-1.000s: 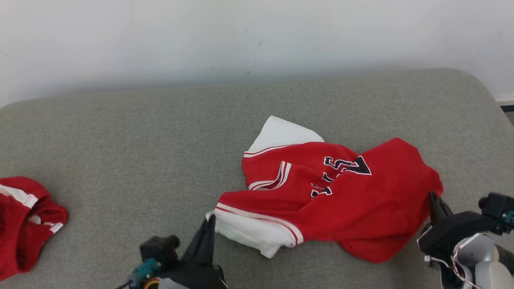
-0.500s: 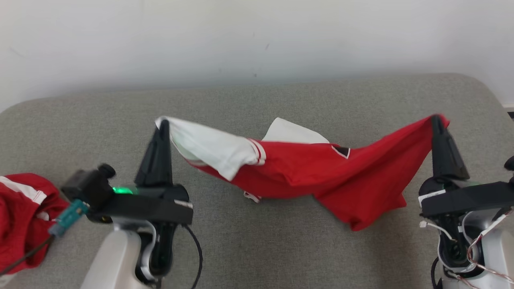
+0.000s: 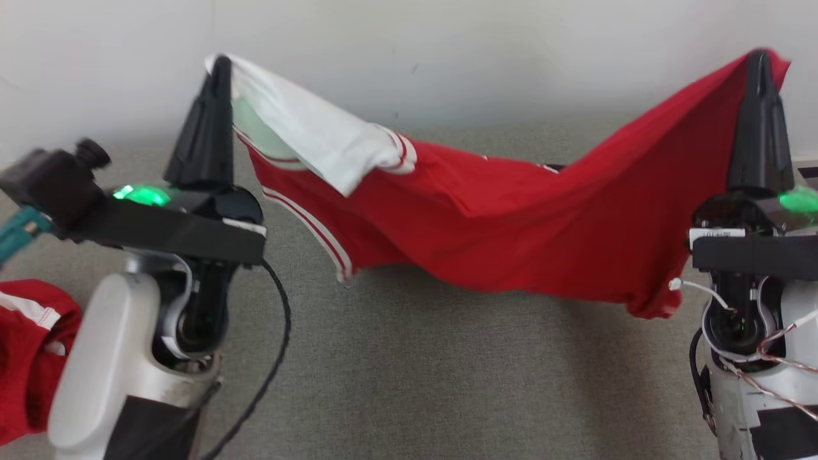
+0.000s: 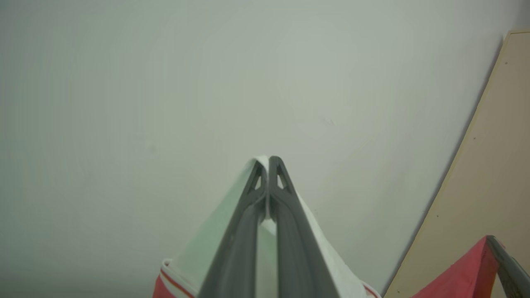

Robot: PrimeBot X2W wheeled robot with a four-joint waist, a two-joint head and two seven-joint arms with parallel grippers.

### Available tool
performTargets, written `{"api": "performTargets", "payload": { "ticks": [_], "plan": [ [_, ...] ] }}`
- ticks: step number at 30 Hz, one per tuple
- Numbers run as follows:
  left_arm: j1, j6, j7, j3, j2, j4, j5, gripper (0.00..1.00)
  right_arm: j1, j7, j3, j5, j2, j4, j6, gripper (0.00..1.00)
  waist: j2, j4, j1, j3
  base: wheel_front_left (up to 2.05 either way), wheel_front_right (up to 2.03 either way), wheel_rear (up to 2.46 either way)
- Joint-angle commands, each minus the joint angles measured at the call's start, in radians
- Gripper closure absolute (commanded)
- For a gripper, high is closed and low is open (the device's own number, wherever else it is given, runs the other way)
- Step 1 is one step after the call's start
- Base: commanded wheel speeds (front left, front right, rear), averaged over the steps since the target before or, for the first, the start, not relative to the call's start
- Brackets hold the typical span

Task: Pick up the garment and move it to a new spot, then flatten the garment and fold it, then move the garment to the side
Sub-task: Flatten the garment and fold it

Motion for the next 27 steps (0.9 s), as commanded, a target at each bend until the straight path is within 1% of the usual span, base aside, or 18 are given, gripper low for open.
{"api": "performTargets", "payload": {
  "ticks": [1,4,5,6,7,9,13,18,22,27],
  "plan": [
    [-0.02,-0.002,0.001,0.008,0.01,-0.008,0.005,1.0,-0.018,-0.022,0.006,-0.015,-0.006,-0.006,0.001,1.0,-0.0001,-0.001,0.0,0.003,0.0,0.0,0.0],
    [-0.044,0.004,-0.017,0.027,0.01,-0.03,-0.003,1.0,-0.036,-0.049,0.004,-0.024,-0.007,-0.008,0.001,1.0,-0.0001,0.0,0.0,0.008,0.0,0.0,0.0],
    [-0.045,0.004,-0.022,0.032,0.005,-0.035,-0.01,1.0,-0.023,-0.022,0.022,-0.013,-0.008,0.011,0.001,1.0,-0.0001,0.001,0.0,0.007,0.0,0.0,0.0],
    [-0.044,0.006,-0.022,0.035,0.002,-0.038,-0.018,1.0,-0.022,-0.024,0.034,-0.037,-0.027,0.008,0.001,1.0,-0.0001,0.001,0.0,0.008,0.0,0.0,0.0],
    [-0.045,0.007,-0.019,0.036,0.002,-0.041,-0.021,1.0,-0.035,-0.039,0.011,-0.06,-0.032,0.005,0.001,1.0,-0.0001,0.002,0.0,0.01,0.0,0.0,0.0],
    [-0.036,0.008,-0.021,0.034,0.003,-0.042,-0.021,1.0,-0.019,-0.04,0.015,-0.054,-0.016,0.023,0.001,1.0,-0.0001,0.004,0.0,0.012,0.0,0.0,0.0],
    [-0.007,0.013,-0.023,0.026,0.004,-0.024,-0.01,1.0,-0.002,-0.056,0.003,-0.079,-0.016,0.037,0.001,1.0,-0.0001,0.005,0.0,0.018,0.0,0.0,0.0],
    [0.005,0.014,-0.017,0.023,0.002,0.004,-0.026,1.0,0.005,-0.055,-0.002,-0.107,-0.024,0.067,0.001,1.0,-0.0001,0.002,0.0,0.025,0.0,0.0,0.0],
    [-0.006,0.012,-0.014,0.021,-0.001,0.032,-0.029,1.0,-0.017,-0.04,0.007,-0.129,-0.03,0.105,0.001,1.0,-0.0001,-0.003,0.0,0.029,0.0,0.0,0.0],
    [-0.065,0.004,-0.042,0.025,-0.012,0.099,-0.029,1.0,-0.105,-0.022,0.052,-0.141,-0.034,0.204,0.001,1.0,-0.0001,-0.014,0.0,0.042,0.0,0.0,0.0]
  ]
}}
